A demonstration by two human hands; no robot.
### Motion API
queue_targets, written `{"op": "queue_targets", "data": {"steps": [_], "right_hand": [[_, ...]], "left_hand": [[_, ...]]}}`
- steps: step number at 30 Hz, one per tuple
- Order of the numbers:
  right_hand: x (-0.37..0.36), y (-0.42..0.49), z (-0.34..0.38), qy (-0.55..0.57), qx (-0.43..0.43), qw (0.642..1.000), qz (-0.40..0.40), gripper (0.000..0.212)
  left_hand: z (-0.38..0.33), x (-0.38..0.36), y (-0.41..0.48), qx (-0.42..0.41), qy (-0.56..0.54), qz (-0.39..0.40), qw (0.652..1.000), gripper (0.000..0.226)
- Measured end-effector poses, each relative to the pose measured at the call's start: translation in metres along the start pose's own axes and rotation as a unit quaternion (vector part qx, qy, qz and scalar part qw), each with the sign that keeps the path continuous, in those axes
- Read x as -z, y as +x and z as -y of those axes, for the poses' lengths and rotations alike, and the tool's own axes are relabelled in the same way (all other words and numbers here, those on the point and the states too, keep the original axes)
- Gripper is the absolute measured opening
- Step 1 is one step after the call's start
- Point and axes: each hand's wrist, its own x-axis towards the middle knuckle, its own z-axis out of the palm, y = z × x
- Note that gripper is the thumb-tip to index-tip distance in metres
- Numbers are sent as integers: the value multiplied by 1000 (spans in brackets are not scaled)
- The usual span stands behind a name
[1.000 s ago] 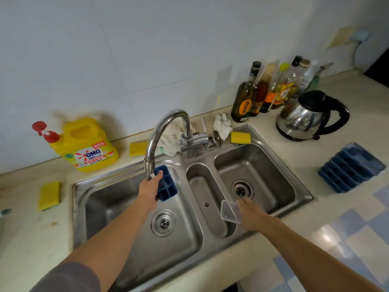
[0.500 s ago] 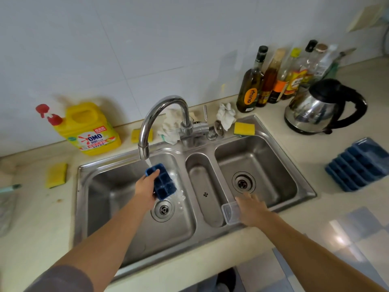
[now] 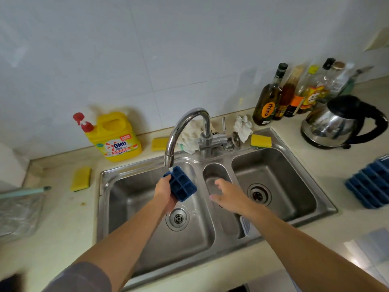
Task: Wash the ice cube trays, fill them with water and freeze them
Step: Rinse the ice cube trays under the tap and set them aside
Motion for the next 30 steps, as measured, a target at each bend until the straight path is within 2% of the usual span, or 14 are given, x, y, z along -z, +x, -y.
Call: {"op": "queue_targets", "data": {"steps": [2,4,7,9,13,16,18,21,25,30], "right_hand": [[-8,7,28,65,3,998,8,60],[-17,15,51,143,-6,990,19,44],[-33,28,76,311,-56,948,43,31],[-43,36,87,367,-79,926,39,27],[-51,51,99,367,-90,926,17,28],[-47,66,103,335,-70,939,11,30],[-44,77,106,326,-55,944,16,36],[-43,90,109,311,-52,949,9,40],[-45,101,112,294,-55,954,-25,26],[-48,107,114,286,-64,956,-13,26]], "left_hand": [[-9,-2,0,4,-3,21,1000,20],[-16,-2,-1,14,-6,41,999,18],[-23,6,6,25,-16,63,998,21],[-25,16,12,13,-10,76,997,25],[-41,45,19,-26,94,53,994,25],[-57,61,24,-47,210,60,975,29],[-60,63,24,-60,244,70,965,29],[-60,58,20,-63,256,67,962,30],[-56,47,20,-75,235,61,967,28],[-47,47,26,-89,175,10,981,25]]}}
